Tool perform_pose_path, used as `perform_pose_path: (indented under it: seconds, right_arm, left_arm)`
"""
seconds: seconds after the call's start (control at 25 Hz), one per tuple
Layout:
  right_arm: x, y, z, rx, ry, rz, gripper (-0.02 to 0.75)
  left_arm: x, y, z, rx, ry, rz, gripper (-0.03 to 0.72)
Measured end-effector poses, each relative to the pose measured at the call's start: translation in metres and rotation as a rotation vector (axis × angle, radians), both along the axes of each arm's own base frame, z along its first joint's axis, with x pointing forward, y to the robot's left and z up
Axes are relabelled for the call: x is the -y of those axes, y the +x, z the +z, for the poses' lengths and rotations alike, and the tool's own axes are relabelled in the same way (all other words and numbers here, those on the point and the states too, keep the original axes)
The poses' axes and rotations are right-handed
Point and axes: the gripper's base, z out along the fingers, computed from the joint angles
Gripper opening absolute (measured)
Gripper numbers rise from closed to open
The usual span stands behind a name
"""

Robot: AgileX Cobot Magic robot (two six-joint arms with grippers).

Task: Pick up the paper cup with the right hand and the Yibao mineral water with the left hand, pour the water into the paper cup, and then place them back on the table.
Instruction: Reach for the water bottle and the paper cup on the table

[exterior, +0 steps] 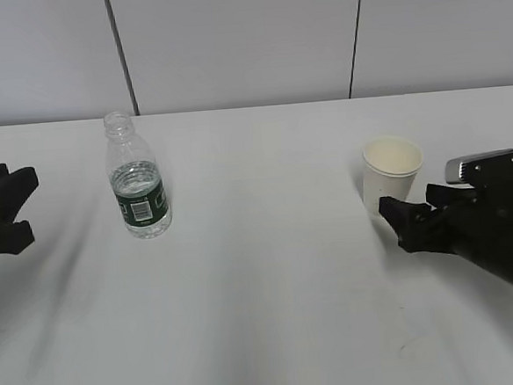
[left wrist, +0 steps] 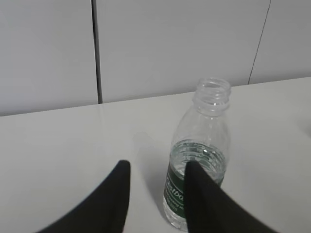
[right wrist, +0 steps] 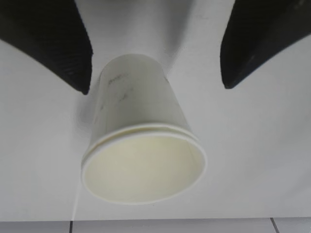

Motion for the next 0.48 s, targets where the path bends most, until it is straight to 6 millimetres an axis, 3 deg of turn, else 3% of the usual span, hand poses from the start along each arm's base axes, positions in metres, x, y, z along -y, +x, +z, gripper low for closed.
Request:
perform_pose_path:
  seconds: [0.48]
  right_arm:
    - [0.000, 0.032, -0.019, 0.020, 0.003, -0.012, 0.640]
  left_arm:
    - [0.000, 0.000, 0.000, 0.004, -0.002, -0.001, 0.241]
